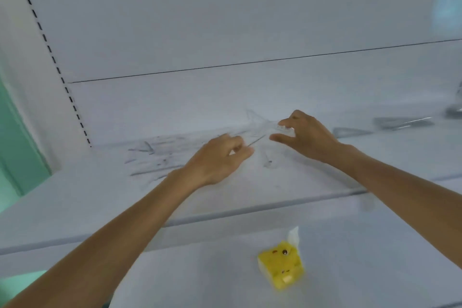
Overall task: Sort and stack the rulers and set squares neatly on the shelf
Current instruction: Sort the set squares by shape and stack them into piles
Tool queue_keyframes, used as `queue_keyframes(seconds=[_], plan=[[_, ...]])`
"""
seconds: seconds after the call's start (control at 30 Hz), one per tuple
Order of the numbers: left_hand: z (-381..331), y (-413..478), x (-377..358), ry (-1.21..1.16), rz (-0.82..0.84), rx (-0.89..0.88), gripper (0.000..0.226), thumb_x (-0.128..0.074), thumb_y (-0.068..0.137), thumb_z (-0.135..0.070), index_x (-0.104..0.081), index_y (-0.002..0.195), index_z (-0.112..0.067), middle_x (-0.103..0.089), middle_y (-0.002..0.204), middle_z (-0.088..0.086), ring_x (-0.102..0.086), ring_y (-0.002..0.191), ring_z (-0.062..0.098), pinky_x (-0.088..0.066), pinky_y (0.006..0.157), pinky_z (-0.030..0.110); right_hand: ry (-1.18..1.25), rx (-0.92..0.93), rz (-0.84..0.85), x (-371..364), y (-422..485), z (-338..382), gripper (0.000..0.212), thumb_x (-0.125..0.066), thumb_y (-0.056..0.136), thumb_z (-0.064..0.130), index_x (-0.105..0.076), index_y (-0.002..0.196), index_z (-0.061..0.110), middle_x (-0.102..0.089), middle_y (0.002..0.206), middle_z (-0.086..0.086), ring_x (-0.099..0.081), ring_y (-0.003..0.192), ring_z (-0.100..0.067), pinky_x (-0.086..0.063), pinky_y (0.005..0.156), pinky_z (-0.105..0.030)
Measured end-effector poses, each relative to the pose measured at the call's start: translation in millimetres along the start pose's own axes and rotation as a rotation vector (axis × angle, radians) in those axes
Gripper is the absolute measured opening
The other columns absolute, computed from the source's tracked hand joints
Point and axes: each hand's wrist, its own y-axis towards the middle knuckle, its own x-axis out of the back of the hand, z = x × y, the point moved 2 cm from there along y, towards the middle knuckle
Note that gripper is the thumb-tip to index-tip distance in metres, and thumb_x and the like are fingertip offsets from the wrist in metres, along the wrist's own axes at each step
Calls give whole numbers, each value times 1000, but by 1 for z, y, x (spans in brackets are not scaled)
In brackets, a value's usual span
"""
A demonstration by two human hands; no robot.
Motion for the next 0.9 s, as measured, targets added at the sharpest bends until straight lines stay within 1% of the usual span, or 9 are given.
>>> queue_keyframes(seconds=[0.1,0.2,0.27,0.33,0.47,0.6,0.77,0.83,0.9], plan=[[-31,38,-31,-6,38,-36,27,-43,90,-47,-57,85,-23,-49,85,-13,-49,68,4,-42,73,33,-24,-105,-61,31,-12,-61,49,-54,85,52,-60,116,15,-54,109,-1,-55,92,-20,-39,76,-29],[-64,73,-61,-38,80,-19,27,-43,90,-46,-57,97,-25,-50,103,-7,-49,72,7,-43,80,34,-47,-149,-85,60,-24,-117,48,-53,88,47,-58,120,12,-54,114,-3,-56,97,-21,-38,78,-27],[-83,93,-81,-41,117,-6,31,-42,91,-47,-58,104,-23,-50,112,-3,-51,86,12,-42,88,33,-49,-154,-92,78,-29,-150,47,-53,89,44,-57,122,11,-54,116,-3,-55,98,-21,-39,79,-27],[-99,110,-100,6,137,-9,34,-43,89,-49,-58,104,-23,-51,111,-3,-50,98,14,-40,89,30,-43,-162,-102,95,-32,-181,45,-53,90,42,-57,123,11,-55,117,-4,-55,103,-23,-40,83,-29],[-122,135,-129,45,103,16,35,-45,85,-55,-58,97,-25,-50,103,-7,-50,94,13,-39,82,29,-42,-161,-131,117,-31,-236,40,-54,91,37,-60,119,9,-58,117,-8,-54,108,-25,-41,89,-34],[-129,148,-143,84,72,59,29,-49,86,-52,-59,96,-27,-48,102,-7,-50,95,13,-38,82,28,-60,-165,-49,124,-25,-276,39,-53,92,35,-60,120,9,-58,119,-10,-53,111,-25,-40,94,-34],[-127,153,-150,157,40,92,20,-59,83,-43,-59,95,-26,-48,105,-3,-47,79,3,-37,73,24,37,-102,33,131,-12,-293,36,-53,91,37,-59,120,15,-57,117,-4,-53,111,-19,-41,96,-33],[-129,153,-153,144,79,123,28,-64,78,-47,-57,99,-29,-44,104,-7,-44,78,-1,-34,71,22,39,-58,94,127,-11,-296,34,-54,91,36,-58,120,18,-55,114,-1,-52,109,-15,-41,95,-32],[-131,153,-154,138,97,152,40,-69,72,-49,-56,105,-30,-42,102,-10,-44,79,-2,-34,68,19,-2,-19,197,117,-12,-299,30,-52,92,31,-61,115,14,-56,113,-2,-52,109,-16,-40,94,-32]])
